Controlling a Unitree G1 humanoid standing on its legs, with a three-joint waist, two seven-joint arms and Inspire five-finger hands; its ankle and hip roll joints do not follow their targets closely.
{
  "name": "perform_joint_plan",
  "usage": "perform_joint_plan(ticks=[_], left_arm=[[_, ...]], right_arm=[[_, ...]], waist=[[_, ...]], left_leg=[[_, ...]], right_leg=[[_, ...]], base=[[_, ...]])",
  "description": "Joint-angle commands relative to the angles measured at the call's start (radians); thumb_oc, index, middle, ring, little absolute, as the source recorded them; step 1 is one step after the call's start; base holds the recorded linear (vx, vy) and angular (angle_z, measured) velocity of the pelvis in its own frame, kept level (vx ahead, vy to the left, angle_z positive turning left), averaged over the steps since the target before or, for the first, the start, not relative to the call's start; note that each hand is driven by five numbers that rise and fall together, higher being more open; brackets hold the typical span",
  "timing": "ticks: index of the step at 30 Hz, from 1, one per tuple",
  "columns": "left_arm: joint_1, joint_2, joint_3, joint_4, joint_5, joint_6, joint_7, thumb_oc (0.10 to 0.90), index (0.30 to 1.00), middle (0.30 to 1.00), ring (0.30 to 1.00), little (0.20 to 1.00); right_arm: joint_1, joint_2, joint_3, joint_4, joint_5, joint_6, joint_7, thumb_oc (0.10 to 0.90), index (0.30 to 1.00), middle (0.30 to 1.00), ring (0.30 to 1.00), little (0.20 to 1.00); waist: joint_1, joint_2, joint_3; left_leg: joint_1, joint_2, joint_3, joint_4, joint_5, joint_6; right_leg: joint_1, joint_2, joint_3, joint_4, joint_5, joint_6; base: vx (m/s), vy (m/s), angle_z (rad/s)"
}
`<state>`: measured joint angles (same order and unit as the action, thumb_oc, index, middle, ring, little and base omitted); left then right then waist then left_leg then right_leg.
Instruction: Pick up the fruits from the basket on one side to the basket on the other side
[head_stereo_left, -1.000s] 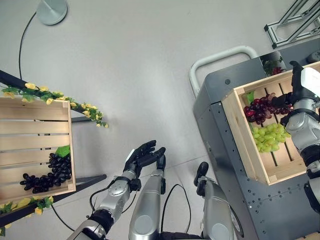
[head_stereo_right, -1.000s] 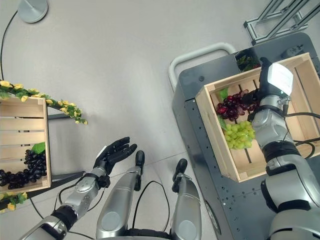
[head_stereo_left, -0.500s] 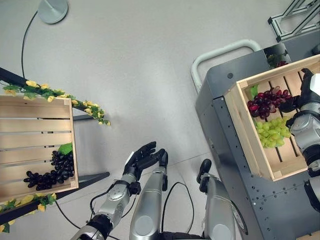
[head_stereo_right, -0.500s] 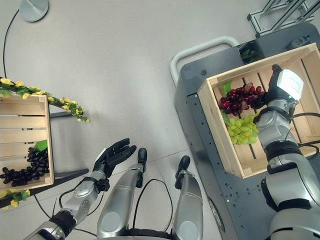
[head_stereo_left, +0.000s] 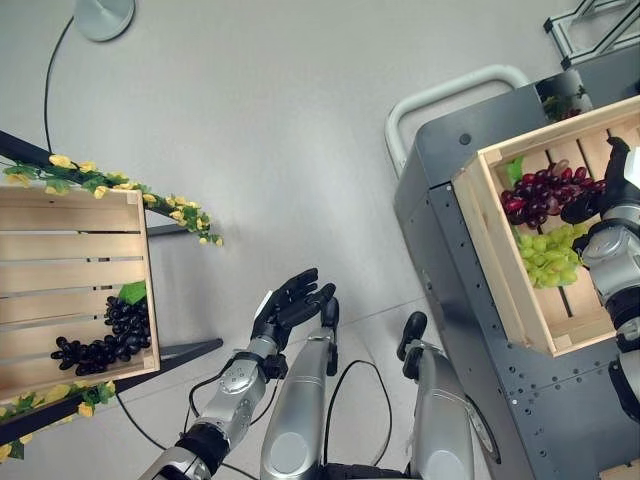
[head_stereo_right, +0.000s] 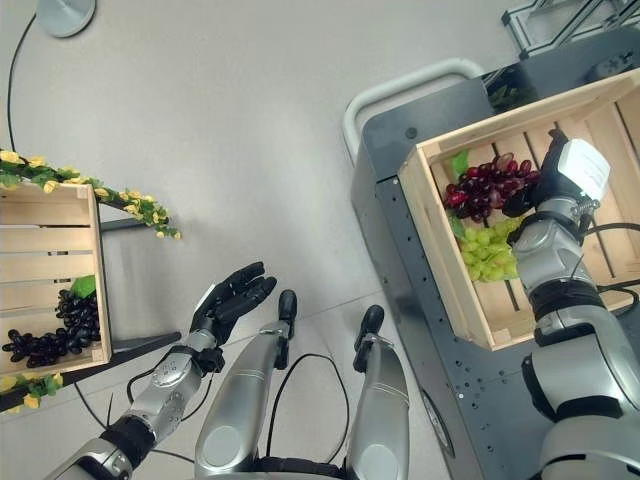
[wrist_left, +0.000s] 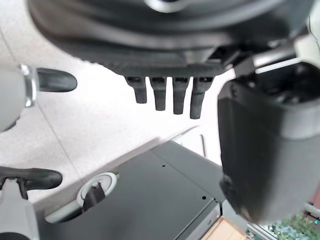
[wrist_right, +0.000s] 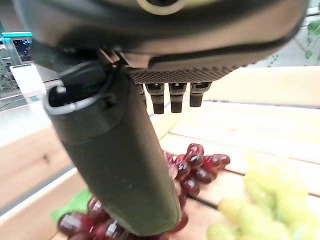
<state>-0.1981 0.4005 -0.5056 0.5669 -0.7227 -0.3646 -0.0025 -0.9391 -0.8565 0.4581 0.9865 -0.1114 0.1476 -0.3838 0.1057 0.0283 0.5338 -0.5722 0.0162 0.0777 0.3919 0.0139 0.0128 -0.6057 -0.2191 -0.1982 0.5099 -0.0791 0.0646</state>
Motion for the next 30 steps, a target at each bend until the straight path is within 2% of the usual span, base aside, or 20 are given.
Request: perform_joint_plan(ticks=[1,11,12,13,14,15,16,19,23,24,25,26,27,28,29,30], left_arm=[[0.035,0.004,-0.007,-0.121,-0.031,-0.087,0.006,0.800,0.900,0.900,0.900,0.900],[0.031,0.015,-0.015,-0.141,-0.050,-0.100,0.008,0.800,0.900,0.900,0.900,0.900],[0.039,0.015,-0.019,-0.143,-0.050,-0.100,0.009,0.800,0.900,0.900,0.900,0.900],[0.035,0.016,-0.022,-0.144,-0.051,-0.099,0.007,0.800,0.900,0.900,0.900,0.900],[0.026,0.017,-0.018,-0.146,-0.049,-0.099,0.006,0.800,0.900,0.900,0.900,0.900],[0.025,0.018,-0.019,-0.149,-0.050,-0.099,0.004,0.800,0.900,0.900,0.900,0.900],[0.032,0.016,-0.024,-0.149,-0.050,-0.102,0.000,0.800,0.900,0.900,0.900,0.900],[0.028,0.018,-0.027,-0.154,-0.052,-0.101,0.000,0.800,0.900,0.900,0.900,0.900],[0.024,0.026,-0.026,-0.165,-0.054,-0.098,-0.003,0.800,0.900,0.900,0.900,0.900],[0.025,0.031,-0.024,-0.168,-0.056,-0.096,-0.005,0.800,0.900,0.900,0.900,0.900],[0.030,0.038,-0.020,-0.173,-0.058,-0.095,-0.009,0.800,0.900,0.900,0.900,0.900],[0.031,0.040,-0.019,-0.173,-0.059,-0.096,-0.010,0.800,0.900,0.900,0.900,0.900],[0.032,0.042,-0.016,-0.178,-0.057,-0.093,-0.008,0.800,0.900,0.900,0.900,0.900],[0.035,0.044,-0.013,-0.184,-0.056,-0.089,-0.007,0.800,0.900,0.900,0.900,0.900],[0.038,0.046,-0.009,-0.184,-0.058,-0.090,-0.010,0.800,0.900,0.900,0.900,0.900],[0.038,0.046,-0.009,-0.185,-0.058,-0.090,-0.009,0.800,0.900,0.900,0.900,0.900]], right_arm=[[-0.131,-0.160,0.074,-0.011,-0.066,-0.025,0.001,0.800,0.900,0.900,0.900,0.900],[-0.215,-0.130,0.185,0.057,-0.131,0.021,0.165,0.800,0.900,0.900,0.900,0.900],[-0.208,-0.126,0.190,0.064,-0.128,0.023,0.170,0.800,0.900,0.900,0.900,0.900],[-0.217,-0.118,0.197,0.095,-0.130,0.019,0.195,0.800,0.900,0.900,0.900,0.900],[-0.224,-0.119,0.196,0.099,-0.133,0.017,0.201,0.800,0.900,0.900,0.900,0.900],[-0.225,-0.115,0.200,0.108,-0.139,0.012,0.209,0.800,0.900,0.900,0.900,0.900],[-0.222,-0.108,0.209,0.124,-0.157,0.001,0.229,0.800,0.900,0.900,0.900,0.900],[-0.230,-0.108,0.221,0.131,-0.181,-0.017,0.254,0.800,0.900,0.900,0.900,0.900],[-0.250,-0.113,0.276,0.131,-0.230,-0.081,0.381,0.800,0.900,0.900,0.900,0.900],[-0.253,-0.116,0.291,0.125,-0.231,-0.092,0.432,0.800,0.900,0.900,0.900,0.900],[-0.255,-0.121,0.312,0.123,-0.218,-0.130,0.495,0.800,0.900,0.900,0.900,0.900],[-0.255,-0.125,0.322,0.120,-0.225,-0.138,0.512,0.775,0.862,0.862,0.862,0.862],[-0.250,-0.129,0.332,0.115,-0.217,-0.149,0.518,0.469,0.404,0.404,0.404,0.404],[-0.248,-0.130,0.336,0.109,-0.205,-0.156,0.520,0.469,0.404,0.404,0.404,0.404],[-0.248,-0.135,0.339,0.098,-0.182,-0.161,0.501,0.400,0.300,0.300,0.300,0.300],[-0.248,-0.135,0.339,0.096,-0.178,-0.164,0.493,0.400,0.300,0.300,0.300,0.300]], waist=[[0.022,0.028,-0.014],[0.045,0.047,-0.014],[0.047,0.049,-0.014],[0.052,0.053,-0.014],[0.052,0.053,-0.014],[0.054,0.054,-0.014],[0.057,0.057,-0.014],[0.060,0.060,-0.014],[0.065,0.063,-0.014],[0.066,0.063,-0.014],[0.068,0.063,-0.014],[0.069,0.063,-0.014],[0.069,0.062,-0.014],[0.070,0.061,-0.014],[0.071,0.059,-0.014],[0.071,0.058,-0.014]], left_leg=[[-0.015,-0.013,-0.035,0.103,-0.099,0.005],[-0.069,-0.021,-0.041,0.095,-0.082,0.013],[-0.053,-0.021,-0.042,0.103,-0.110,0.008],[-0.060,-0.023,-0.043,0.101,-0.107,0.009],[-0.082,-0.024,-0.042,0.090,-0.079,0.014],[-0.087,-0.025,-0.042,0.090,-0.077,0.014],[-0.078,-0.026,-0.045,0.103,-0.106,0.010],[-0.088,-0.028,-0.046,0.106,-0.106,0.011],[-0.109,-0.031,-0.045,0.110,-0.104,0.012],[-0.112,-0.031,-0.044,0.111,-0.103,0.011],[-0.114,-0.031,-0.044,0.109,-0.101,0.010],[-0.115,-0.030,-0.043,0.107,-0.100,0.010],[-0.115,-0.032,-0.044,0.106,-0.099,0.010],[-0.115,-0.032,-0.045,0.107,-0.099,0.010],[-0.114,-0.031,-0.045,0.106,-0.099,0.010],[-0.113,-0.031,-0.045,0.106,-0.099,0.010]], right_leg=[[0.023,0.035,-0.025,0.035,-0.001,-0.041],[-0.038,0.028,-0.040,0.053,0.006,-0.041],[-0.026,0.029,-0.031,0.066,-0.019,-0.031],[-0.035,0.028,-0.033,0.066,-0.017,-0.031],[-0.051,0.027,-0.043,0.051,0.009,-0.041],[-0.055,0.027,-0.044,0.050,0.011,-0.040],[-0.050,0.027,-0.034,0.067,-0.013,-0.030],[-0.062,0.026,-0.035,0.070,-0.012,-0.029],[-0.085,0.019,-0.041,0.074,-0.005,-0.027],[-0.088,0.017,-0.042,0.075,-0.005,-0.027],[-0.093,0.017,-0.043,0.075,-0.002,-0.027],[-0.094,0.017,-0.043,0.075,-0.002,-0.027],[-0.093,0.017,-0.045,0.072,-0.001,-0.027],[-0.093,0.017,-0.044,0.072,0.000,-0.027],[-0.093,0.017,-0.046,0.071,0.000,-0.028],[-0.092,0.017,-0.046,0.071,0.001,-0.028]], base=[[0.01,-0.020,0.03],[0.01,-0.009,0.03],[0.05,-0.027,0.03],[-0.01,-0.018,0.04],[-0.08,-0.012,0.03],[-0.02,-0.013,0.08],[0.04,-0.019,0.09],[0.01,-0.008,0.06],[-0.02,-0.011,0.01],[-0.03,-0.010,0.04],[-0.03,-0.009,0.02],[-0.03,-0.010,0.01],[0.00,0.000,0.00],[0.00,0.000,0.00],[0.00,0.000,0.00],[-0.03,0.005,0.01]])
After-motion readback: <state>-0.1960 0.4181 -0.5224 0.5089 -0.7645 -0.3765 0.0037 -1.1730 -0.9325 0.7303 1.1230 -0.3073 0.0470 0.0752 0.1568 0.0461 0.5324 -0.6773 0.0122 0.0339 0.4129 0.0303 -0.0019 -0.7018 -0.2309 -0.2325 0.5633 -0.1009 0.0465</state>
